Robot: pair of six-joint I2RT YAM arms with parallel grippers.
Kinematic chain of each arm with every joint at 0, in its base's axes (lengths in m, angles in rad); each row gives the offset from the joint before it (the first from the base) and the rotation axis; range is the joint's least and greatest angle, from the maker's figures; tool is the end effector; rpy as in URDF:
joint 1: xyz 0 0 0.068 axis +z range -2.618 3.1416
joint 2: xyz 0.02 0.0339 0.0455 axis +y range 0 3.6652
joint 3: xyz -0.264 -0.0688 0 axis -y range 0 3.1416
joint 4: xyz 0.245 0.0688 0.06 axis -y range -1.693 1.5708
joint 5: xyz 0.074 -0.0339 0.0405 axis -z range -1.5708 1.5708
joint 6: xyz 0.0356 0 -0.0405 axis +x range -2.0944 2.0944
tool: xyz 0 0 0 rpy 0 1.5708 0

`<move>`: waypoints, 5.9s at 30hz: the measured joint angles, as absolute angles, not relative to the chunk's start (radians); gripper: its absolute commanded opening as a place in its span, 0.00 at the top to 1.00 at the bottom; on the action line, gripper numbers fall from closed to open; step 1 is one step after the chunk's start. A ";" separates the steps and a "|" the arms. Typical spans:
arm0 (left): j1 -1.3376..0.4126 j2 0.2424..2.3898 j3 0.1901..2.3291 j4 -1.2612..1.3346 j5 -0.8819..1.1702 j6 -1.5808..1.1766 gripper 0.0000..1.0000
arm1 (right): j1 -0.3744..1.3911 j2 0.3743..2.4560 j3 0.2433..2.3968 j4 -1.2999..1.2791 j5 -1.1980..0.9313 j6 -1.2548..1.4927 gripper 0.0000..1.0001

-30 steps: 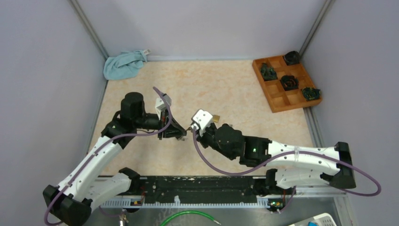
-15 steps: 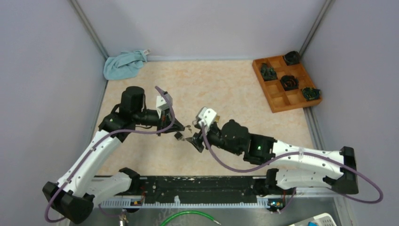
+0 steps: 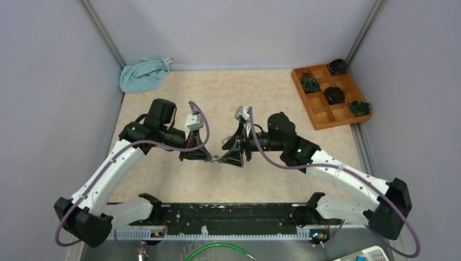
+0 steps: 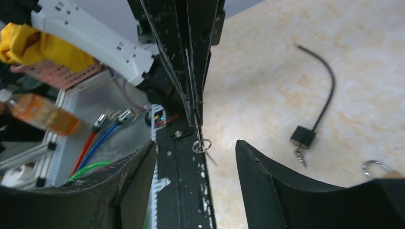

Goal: Unlock with the key
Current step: Pick up the key from the center of the board, then pick up the lock from the center of the board.

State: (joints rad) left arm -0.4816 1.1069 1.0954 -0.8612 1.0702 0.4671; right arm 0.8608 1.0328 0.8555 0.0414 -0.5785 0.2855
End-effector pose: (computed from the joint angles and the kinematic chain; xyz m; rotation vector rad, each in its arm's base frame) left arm 0.1682 -0.1231 0.3370 1.3984 1.7053 -1.2835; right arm 0.1412 0.1942 0.3420 -0.9674 1.6077 1.3134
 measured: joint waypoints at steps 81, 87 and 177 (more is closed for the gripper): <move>-0.482 1.102 1.163 -0.844 1.075 0.470 0.72 | 0.860 1.125 0.838 0.179 -0.668 0.387 1.00; -0.482 1.103 1.164 -0.838 1.034 0.474 0.35 | 0.858 1.111 0.837 0.155 -0.640 0.385 1.00; -0.653 1.494 1.277 -0.734 0.492 1.302 1.00 | 0.782 0.703 0.853 -0.542 -0.151 0.367 1.00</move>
